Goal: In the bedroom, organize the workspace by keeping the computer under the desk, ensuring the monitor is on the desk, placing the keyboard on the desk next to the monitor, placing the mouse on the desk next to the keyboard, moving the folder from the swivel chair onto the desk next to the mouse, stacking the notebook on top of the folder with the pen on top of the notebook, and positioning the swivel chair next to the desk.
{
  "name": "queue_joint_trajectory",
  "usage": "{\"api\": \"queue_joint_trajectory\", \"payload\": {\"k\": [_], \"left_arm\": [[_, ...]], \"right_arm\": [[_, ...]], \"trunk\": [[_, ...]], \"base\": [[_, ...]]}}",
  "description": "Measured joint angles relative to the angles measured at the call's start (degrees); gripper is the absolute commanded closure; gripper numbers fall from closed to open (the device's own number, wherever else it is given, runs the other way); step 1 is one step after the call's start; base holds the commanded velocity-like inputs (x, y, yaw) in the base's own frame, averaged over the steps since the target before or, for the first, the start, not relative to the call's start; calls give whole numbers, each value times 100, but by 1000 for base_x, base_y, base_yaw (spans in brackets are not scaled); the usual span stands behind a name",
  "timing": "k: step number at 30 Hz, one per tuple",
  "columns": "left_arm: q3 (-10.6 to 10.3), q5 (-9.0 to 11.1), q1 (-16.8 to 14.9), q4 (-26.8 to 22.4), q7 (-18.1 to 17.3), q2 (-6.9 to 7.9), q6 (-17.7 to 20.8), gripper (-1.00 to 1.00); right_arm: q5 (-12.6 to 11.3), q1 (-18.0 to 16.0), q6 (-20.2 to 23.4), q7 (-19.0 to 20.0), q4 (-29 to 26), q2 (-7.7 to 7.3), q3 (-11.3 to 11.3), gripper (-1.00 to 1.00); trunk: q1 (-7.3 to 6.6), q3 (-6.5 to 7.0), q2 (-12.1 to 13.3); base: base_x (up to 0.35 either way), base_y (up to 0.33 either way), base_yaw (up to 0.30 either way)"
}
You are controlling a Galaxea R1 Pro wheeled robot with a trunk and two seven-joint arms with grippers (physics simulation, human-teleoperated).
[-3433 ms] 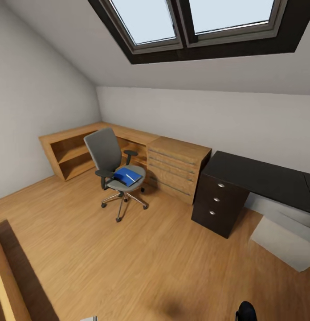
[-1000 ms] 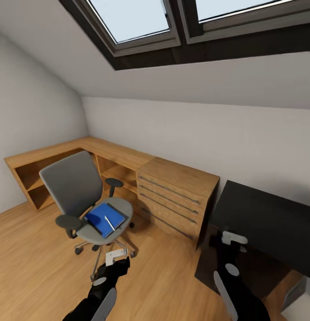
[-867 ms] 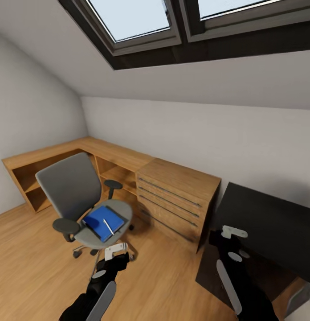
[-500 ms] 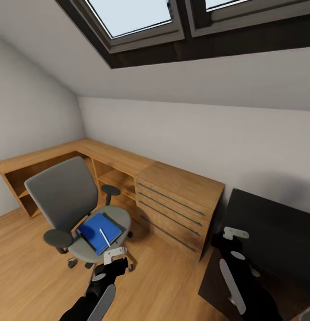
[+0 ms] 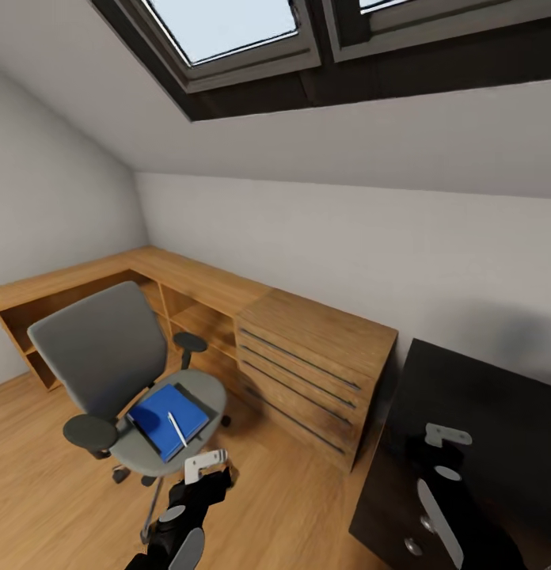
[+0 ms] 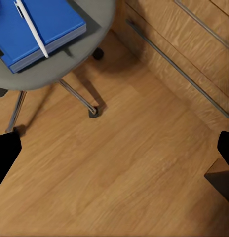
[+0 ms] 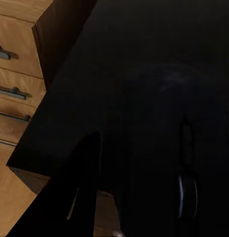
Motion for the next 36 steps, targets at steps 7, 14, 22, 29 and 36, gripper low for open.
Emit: {"api": "queue_joint_trajectory", "payload": {"k": [7, 14, 22, 29, 36], "left_arm": [[-195, -13, 42, -67, 20, 6, 1, -100], [-231, -8, 47, -75, 36, 8, 5, -100], [-286, -2, 48, -76, 39, 7, 4, -100], [-301, 17, 47, -76, 40, 8, 10, -100], [-301, 19, 46, -76, 41, 8, 11, -100]], "right_arm": [[-14, -114, -181, 98, 321, -58, -4, 100], [6, -203, -192, 622, 590, -65, -214, 100], [6, -416, -193, 1049, 1098, -66, -466, 100], [-113, -686, -252, 1307, 1763, -21, -516, 100], [-178, -702, -280, 1451, 1856, 31, -513, 100]], "trunk": [[-1, 0, 0], [0, 0, 0], [-1, 0, 0], [1, 0, 0], [1, 0, 0]], "base": [[188, -220, 0], [105, -97, 0], [198, -9, 0], [39, -1, 0], [2, 0, 0]]}}
